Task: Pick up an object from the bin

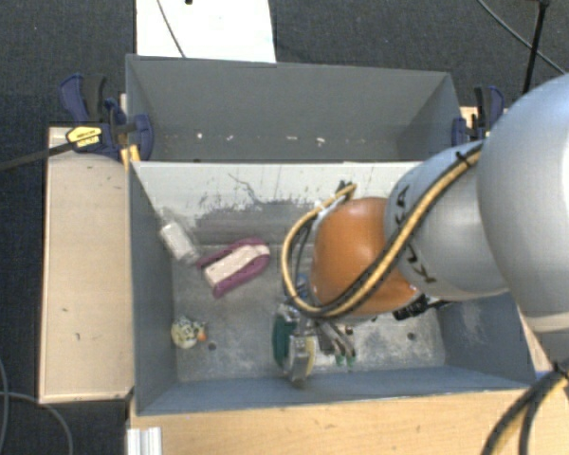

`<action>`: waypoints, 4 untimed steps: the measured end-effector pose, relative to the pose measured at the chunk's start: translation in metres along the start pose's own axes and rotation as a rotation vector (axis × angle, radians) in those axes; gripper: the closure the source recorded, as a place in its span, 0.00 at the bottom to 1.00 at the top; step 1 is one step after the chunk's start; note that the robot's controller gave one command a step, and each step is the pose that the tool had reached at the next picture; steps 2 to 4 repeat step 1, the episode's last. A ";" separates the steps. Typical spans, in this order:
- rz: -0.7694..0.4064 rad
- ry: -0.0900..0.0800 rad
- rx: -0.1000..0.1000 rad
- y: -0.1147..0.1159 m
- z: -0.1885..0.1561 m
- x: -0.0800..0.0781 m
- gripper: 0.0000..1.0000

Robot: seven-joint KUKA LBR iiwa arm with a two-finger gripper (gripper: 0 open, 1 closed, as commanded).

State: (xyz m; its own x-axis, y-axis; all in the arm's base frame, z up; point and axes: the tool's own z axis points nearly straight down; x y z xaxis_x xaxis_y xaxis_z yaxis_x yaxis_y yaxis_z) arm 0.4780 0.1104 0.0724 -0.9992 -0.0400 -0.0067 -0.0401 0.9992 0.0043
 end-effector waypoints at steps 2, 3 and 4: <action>0.050 -0.005 0.002 -0.011 -0.163 -0.021 1.00; 0.050 -0.005 0.002 -0.011 -0.163 -0.021 1.00; 0.050 -0.005 0.002 -0.011 -0.163 -0.021 1.00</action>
Offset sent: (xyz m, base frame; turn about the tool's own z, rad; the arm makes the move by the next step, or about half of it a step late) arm 0.0180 -0.0116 0.1586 0.0472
